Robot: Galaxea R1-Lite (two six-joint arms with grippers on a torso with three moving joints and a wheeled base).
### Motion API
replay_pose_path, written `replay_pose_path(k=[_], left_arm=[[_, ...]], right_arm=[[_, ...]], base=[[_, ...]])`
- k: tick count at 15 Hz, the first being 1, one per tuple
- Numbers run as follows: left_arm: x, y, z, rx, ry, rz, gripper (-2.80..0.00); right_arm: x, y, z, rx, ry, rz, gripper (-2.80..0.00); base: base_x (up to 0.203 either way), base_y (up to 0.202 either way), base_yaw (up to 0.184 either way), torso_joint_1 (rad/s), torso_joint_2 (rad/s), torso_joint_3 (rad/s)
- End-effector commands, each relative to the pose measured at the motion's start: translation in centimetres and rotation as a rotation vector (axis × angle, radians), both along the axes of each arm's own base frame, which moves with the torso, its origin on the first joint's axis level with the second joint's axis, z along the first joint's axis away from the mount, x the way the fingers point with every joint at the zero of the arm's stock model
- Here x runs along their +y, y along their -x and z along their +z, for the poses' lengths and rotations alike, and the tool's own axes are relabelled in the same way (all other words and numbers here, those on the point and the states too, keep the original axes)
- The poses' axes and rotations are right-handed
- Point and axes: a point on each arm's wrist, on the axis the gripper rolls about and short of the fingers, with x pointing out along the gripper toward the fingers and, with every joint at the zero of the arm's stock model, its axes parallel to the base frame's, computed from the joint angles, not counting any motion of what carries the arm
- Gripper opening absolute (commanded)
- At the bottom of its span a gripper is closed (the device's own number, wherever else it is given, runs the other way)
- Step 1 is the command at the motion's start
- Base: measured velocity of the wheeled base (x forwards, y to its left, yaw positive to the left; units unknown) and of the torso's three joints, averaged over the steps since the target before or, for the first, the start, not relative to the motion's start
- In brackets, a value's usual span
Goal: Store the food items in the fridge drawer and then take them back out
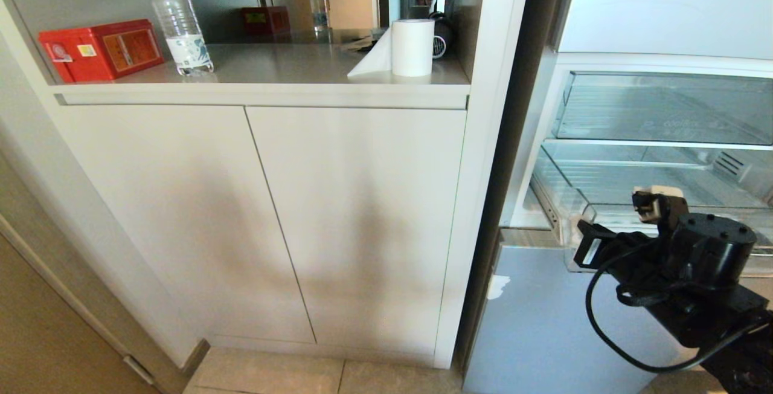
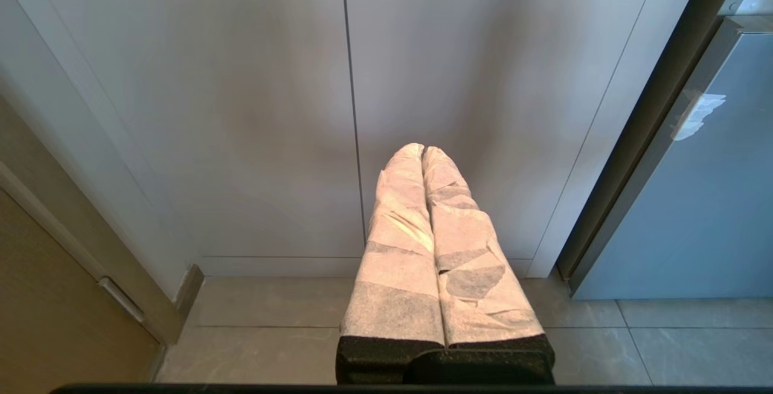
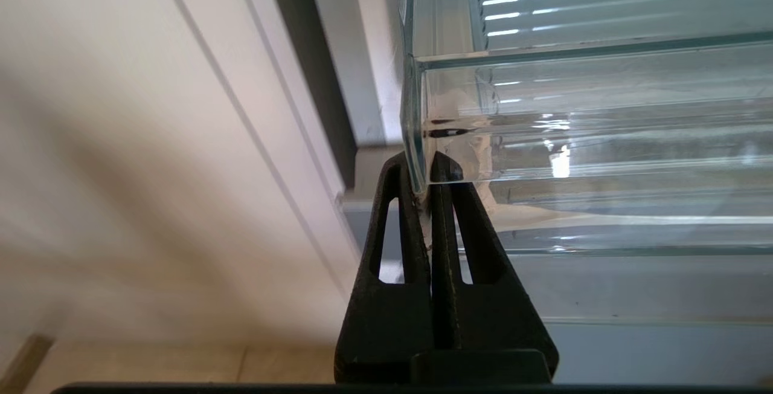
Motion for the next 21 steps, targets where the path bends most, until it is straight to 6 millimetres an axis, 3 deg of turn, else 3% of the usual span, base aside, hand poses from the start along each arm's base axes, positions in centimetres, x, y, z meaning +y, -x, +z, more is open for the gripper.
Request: replay_pose_path(k=[1, 2, 3, 8, 10, 13, 17, 18, 21], left_arm=[[0.0, 0.0, 0.0, 0.001, 0.000, 0.000, -2.80], [0.0, 0.0, 0.0, 0.002, 0.000, 0.000, -2.80], [0.0, 0.0, 0.0, 0.001, 0.000, 0.000, -2.80], [0.0, 0.0, 0.0, 0.003, 0.000, 0.000, -2.80], [0.0, 0.0, 0.0, 0.001, 0.000, 0.000, -2.80], [0.0, 0.0, 0.0, 0.001, 0.000, 0.000, -2.80], [0.0, 0.0, 0.0, 0.002, 0.000, 0.000, -2.80], [0.0, 0.0, 0.0, 0.001, 0.000, 0.000, -2.80], [0.0, 0.0, 0.0, 0.003, 0.000, 0.000, -2.80]], right_arm=[[-0.3, 1.5, 0.7, -0.013, -0.017, 0.001, -2.80], [-0.5, 2.2, 0.9, -0.014, -0.022, 0.001, -2.80], [-0.7, 2.9, 1.0, -0.014, -0.024, 0.000, 0.00], [-1.8, 6.8, 2.0, -0.040, -0.026, 0.000, 0.00], [-2.1, 7.6, 3.6, -0.097, -0.034, -0.006, 0.00], [-2.4, 6.5, 6.7, -0.015, 0.008, -0.050, 0.00], [-3.8, 3.7, 13.7, 0.064, 0.036, -0.139, 0.00], [-4.2, 2.4, 14.5, 0.099, 0.056, -0.162, -2.80], [-5.3, -2.4, 13.3, 0.223, 0.123, -0.205, -2.80]], base=[[0.000, 0.000, 0.000, 0.000, 0.00, 0.000], [0.000, 0.000, 0.000, 0.000, 0.00, 0.000], [0.000, 0.000, 0.000, 0.000, 0.00, 0.000], [0.000, 0.000, 0.000, 0.000, 0.00, 0.000], [0.000, 0.000, 0.000, 0.000, 0.00, 0.000], [0.000, 0.000, 0.000, 0.000, 0.00, 0.000], [0.000, 0.000, 0.000, 0.000, 0.00, 0.000], [0.000, 0.000, 0.000, 0.000, 0.00, 0.000], [0.000, 0.000, 0.000, 0.000, 0.00, 0.000]])
